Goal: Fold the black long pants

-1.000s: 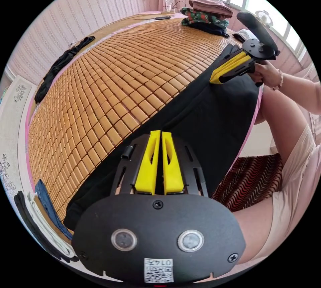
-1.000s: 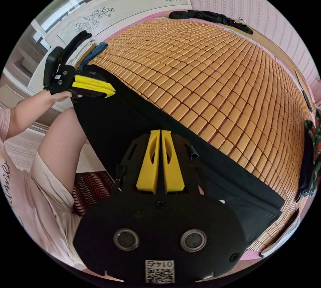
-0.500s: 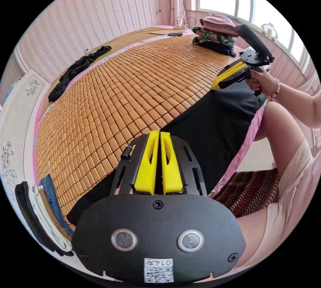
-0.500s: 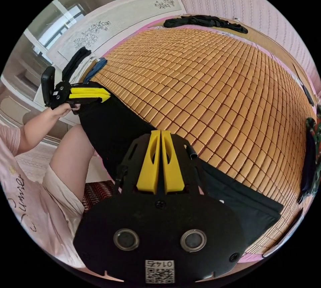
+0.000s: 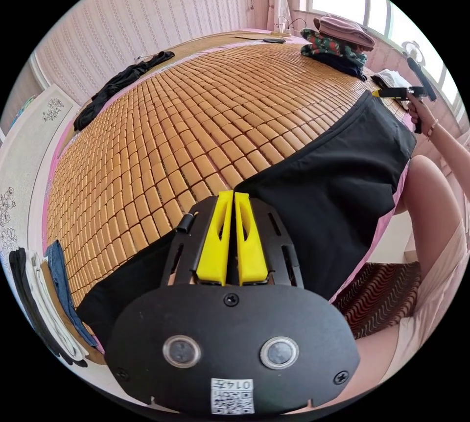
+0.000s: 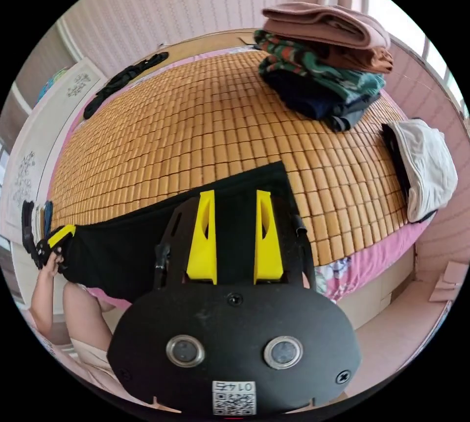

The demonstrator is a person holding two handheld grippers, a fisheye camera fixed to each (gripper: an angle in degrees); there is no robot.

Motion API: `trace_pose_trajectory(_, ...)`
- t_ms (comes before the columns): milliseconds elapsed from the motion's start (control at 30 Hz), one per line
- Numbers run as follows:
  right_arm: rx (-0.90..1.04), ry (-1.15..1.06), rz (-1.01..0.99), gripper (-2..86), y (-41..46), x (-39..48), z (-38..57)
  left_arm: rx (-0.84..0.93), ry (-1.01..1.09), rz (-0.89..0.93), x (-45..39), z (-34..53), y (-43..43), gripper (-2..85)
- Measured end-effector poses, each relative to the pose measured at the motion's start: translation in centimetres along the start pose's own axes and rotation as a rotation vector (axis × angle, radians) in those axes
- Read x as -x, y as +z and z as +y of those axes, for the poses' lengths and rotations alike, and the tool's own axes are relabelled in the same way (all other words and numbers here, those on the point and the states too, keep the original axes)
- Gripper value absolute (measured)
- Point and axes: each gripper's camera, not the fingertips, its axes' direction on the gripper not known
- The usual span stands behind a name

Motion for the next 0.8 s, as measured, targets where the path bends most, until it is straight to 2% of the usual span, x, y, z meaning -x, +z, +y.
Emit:
trace_pose_trajectory(133,-0.004,0.161,0.003,9.2,0.1,-6.3,-1.0,0.009,-0.040,0.024,0.7,0.2,0.4,-1.0)
trace_pose_trajectory(233,0.063,0.161,-0.125,4.4,1.3,-8.5,-1.5,0.021,-0.024,-0.001,0.4,0.3,0.7,-1.0)
trace_pose_trajectory(367,-0.017,0.144,-0.181,2.3,-2.8,-9.8,-0.5,0.050,-0.006,-0.016,0.1,0.1,1.1,-0.9)
trace_pose_trajectory(533,-0.074,0.081,-0.131,2.7,-5.9,-10.1,-1.6,0.057,0.030,-0.045,-0.4,0.3,1.5,-1.0)
trace_pose_trajectory(667,0.085,0.043,0.009,7.0,-2.3,-10.9,-3.3,0.055,0.000,-0.025,0.1,0.5,1.9,-1.0)
trace_pose_trajectory(800,0.031,0.058,-0.086,9.3,-5.3,-12.5,-0.3,0.062,0.026,-0.044,-0.2,0.4,2.4,-1.0)
